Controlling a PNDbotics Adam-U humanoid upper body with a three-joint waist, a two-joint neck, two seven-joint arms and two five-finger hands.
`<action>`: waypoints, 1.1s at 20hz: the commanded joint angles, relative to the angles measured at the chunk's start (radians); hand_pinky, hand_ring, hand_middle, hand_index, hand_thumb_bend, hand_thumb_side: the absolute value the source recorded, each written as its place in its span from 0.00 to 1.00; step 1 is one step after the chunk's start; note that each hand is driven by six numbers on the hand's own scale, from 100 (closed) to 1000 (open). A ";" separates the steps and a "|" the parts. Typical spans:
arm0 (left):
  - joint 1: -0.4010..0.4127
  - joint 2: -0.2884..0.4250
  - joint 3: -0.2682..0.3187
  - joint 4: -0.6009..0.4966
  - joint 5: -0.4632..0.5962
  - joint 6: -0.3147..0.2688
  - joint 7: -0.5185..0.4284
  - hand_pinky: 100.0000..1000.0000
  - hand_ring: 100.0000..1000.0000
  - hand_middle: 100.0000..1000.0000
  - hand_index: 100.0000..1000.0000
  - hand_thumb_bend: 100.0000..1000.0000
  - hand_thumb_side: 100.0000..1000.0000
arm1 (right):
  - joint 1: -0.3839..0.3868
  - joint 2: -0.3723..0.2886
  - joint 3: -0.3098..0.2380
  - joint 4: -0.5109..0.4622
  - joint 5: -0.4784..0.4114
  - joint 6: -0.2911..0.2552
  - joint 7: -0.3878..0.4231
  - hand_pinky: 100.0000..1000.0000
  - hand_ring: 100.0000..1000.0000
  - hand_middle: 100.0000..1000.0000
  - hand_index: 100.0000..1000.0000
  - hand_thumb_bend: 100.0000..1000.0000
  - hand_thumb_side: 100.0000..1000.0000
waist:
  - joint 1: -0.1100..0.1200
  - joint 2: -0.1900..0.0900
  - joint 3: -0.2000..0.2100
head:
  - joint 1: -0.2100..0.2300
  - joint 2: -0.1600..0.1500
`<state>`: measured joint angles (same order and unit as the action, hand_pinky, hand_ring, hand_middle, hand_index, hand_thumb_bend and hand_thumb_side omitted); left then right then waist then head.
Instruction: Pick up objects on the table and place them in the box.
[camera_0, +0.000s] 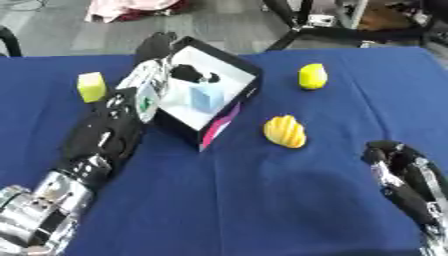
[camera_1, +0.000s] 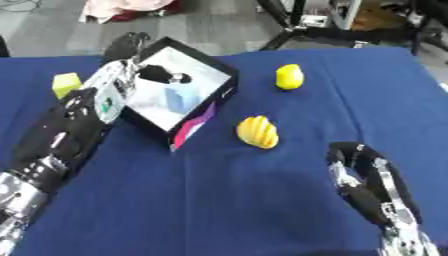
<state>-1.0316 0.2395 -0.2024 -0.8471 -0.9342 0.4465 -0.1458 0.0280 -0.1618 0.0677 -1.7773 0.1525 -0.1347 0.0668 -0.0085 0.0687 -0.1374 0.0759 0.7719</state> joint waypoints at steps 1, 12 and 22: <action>-0.041 0.119 0.009 -0.094 0.014 -0.072 -0.158 0.85 0.77 0.76 0.92 0.98 0.43 | -0.002 -0.009 -0.008 -0.004 0.001 0.000 -0.004 0.69 0.60 0.54 0.66 0.00 0.41 | -0.005 -0.039 0.005 | -0.008 -0.002; 0.004 0.329 0.065 0.003 -0.312 -0.211 -0.520 0.83 0.75 0.76 0.92 0.75 0.29 | 0.006 -0.023 -0.014 -0.001 0.010 0.000 -0.011 0.69 0.60 0.54 0.66 0.00 0.41 | 0.013 -0.046 0.015 | -0.026 -0.002; 0.037 0.288 0.135 0.130 -0.422 -0.148 -0.404 0.82 0.74 0.73 0.88 0.60 0.27 | 0.004 -0.020 -0.012 -0.003 0.009 0.000 -0.009 0.69 0.60 0.54 0.66 0.00 0.41 | 0.009 -0.039 0.012 | -0.012 -0.002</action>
<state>-0.9775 0.5137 -0.0812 -0.7166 -1.3438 0.2909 -0.5707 0.0370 -0.1637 0.0614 -1.7709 0.1593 -0.1335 0.0593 -0.0079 0.0516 -0.1238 0.0605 0.7719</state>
